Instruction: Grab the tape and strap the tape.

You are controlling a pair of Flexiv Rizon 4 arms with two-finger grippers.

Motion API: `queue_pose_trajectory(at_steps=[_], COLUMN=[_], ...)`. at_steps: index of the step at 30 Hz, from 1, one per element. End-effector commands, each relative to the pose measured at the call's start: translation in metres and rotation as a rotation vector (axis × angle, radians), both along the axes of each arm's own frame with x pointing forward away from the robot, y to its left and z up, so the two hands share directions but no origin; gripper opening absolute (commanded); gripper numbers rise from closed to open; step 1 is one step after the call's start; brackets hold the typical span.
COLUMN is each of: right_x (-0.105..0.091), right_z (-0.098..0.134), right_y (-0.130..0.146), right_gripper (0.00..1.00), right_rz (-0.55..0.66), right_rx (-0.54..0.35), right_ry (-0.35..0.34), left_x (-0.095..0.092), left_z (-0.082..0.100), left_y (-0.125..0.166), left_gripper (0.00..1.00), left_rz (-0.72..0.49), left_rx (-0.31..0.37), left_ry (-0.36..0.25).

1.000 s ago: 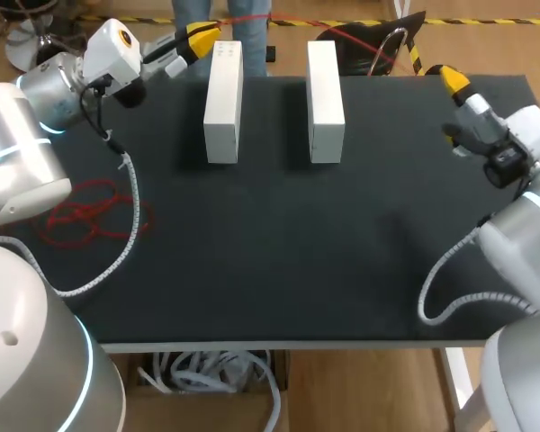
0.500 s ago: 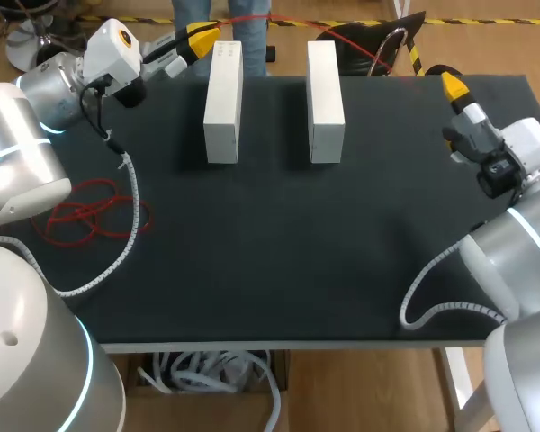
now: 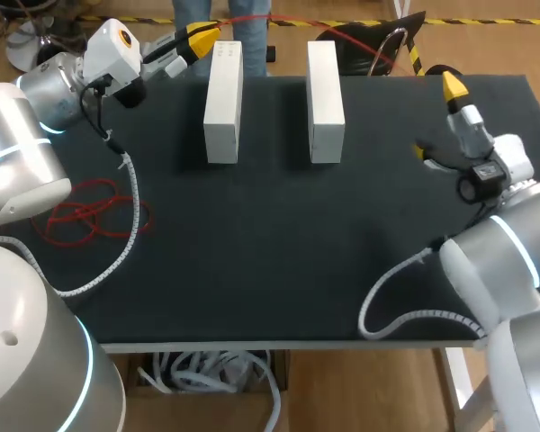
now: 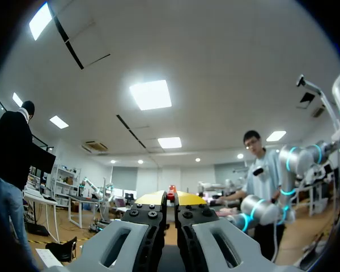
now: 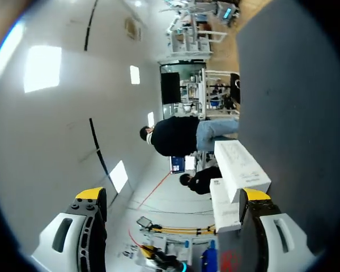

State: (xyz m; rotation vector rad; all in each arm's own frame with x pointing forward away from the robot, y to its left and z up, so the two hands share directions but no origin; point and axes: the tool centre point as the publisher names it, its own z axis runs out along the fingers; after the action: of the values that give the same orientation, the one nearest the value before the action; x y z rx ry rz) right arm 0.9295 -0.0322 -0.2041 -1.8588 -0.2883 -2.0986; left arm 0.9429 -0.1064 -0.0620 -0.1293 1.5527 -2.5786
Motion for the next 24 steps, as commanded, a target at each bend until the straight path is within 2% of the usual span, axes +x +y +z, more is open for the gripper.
queue_pose_trajectory(at_steps=[1, 8, 18, 24], right_x=[0.0, -0.001, -0.003, 0.003], right_z=[0.008, 0.024, 0.034, 0.041], right_y=[0.01, 0.019, 0.042, 0.054], right_gripper=[1.0, 1.0, 1.0, 1.0], right_rz=[-0.246, -0.345, -0.434, -0.478], right_rx=[0.147, 0.252, 0.343, 0.378], right_ry=[0.086, 0.108, 0.113, 0.118], left_x=[-0.001, -0.001, -0.001, -0.001], left_z=[0.0, 0.0, 0.0, 0.0], left_y=[-0.001, -0.001, -0.001, -0.001], left_gripper=[0.0, 0.0, 0.0, 0.0], left_rz=[0.004, 0.004, 0.004, 0.004], left_rx=[-0.001, -0.001, -0.001, -0.001], left_ry=[0.0, 0.0, 0.0, 0.0])
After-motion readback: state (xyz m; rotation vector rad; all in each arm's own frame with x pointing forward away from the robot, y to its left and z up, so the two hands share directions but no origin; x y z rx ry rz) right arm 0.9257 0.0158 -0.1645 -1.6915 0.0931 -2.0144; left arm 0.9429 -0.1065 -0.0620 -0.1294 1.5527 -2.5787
